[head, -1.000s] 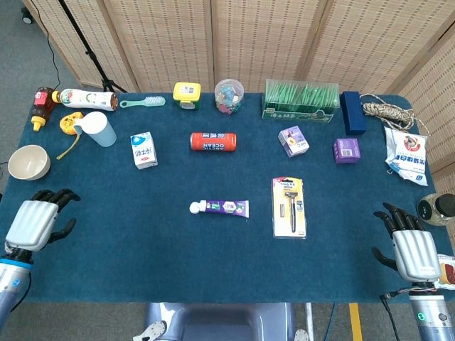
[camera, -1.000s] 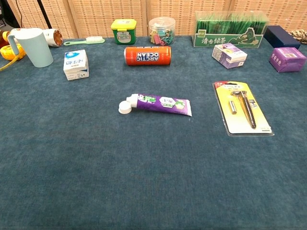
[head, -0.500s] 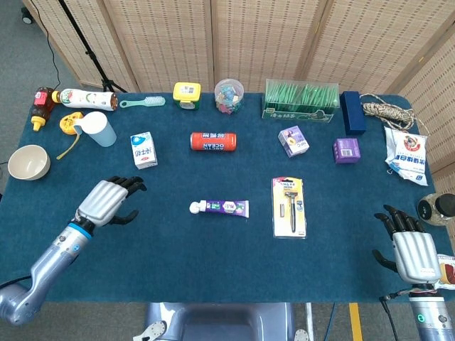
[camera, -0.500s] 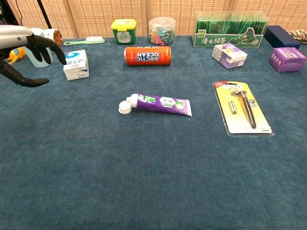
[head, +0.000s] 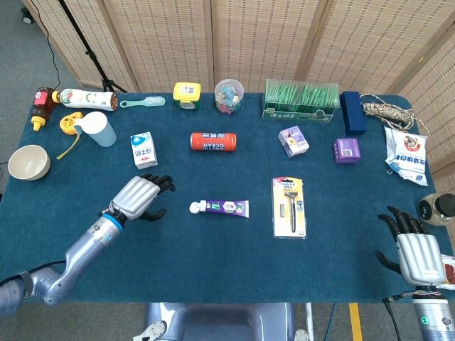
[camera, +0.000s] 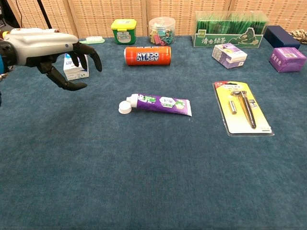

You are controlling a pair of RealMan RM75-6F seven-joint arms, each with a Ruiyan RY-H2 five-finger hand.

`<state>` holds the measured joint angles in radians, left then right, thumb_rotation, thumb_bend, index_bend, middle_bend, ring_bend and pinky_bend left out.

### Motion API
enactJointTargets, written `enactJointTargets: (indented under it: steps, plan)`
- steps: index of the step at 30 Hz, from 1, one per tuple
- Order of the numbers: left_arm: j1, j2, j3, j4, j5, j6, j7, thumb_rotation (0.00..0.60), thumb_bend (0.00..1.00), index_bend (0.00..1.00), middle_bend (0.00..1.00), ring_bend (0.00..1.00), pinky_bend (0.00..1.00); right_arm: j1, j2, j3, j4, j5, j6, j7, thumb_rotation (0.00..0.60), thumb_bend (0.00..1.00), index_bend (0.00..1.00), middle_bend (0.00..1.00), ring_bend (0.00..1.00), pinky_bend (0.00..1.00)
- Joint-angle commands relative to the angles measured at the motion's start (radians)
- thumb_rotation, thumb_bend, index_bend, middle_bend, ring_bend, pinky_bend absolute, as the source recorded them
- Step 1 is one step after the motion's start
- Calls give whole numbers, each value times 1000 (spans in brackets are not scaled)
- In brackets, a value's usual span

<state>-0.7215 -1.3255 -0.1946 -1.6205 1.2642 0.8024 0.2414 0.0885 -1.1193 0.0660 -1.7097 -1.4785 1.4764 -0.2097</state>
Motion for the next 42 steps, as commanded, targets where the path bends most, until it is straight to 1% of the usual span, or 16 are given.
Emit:
enactJointTargets:
  steps: [1,8,12,16,22,27,35,42]
  plan:
    - [-51,-60,-10,28,-50,-27,50,497,338,310,220,275,266,-4,5,0,-1,-2,5,6,600,220,242,149,180,224]
    - [-123,-159,-9,84,-135,-39,152,494,338,324,220,274,265,-18,14,-3,-2,0,23,17,600,220,242,149,181,224]
    - [-159,-224,-10,119,-190,-19,218,493,338,335,221,235,230,-27,21,-4,-1,0,32,25,600,220,242,149,181,224]
    - [-186,-271,-15,143,-244,-1,260,490,337,336,216,214,220,-32,27,-4,1,-1,38,36,600,220,242,149,181,224]
    - [-213,-306,-7,167,-303,10,299,488,338,336,208,203,209,-40,33,-5,4,-2,45,49,600,219,242,149,181,225]
    - [-225,-317,7,179,-340,12,315,489,338,336,208,204,209,-46,34,-5,8,-1,50,55,600,220,242,149,181,225]
    - [-231,-341,19,201,-360,26,306,488,338,344,208,210,210,-52,37,-5,10,0,52,59,600,220,242,149,181,225]
    - [-243,-366,22,226,-367,29,297,489,338,373,208,212,209,-58,41,-2,9,5,58,62,600,220,242,149,181,225]
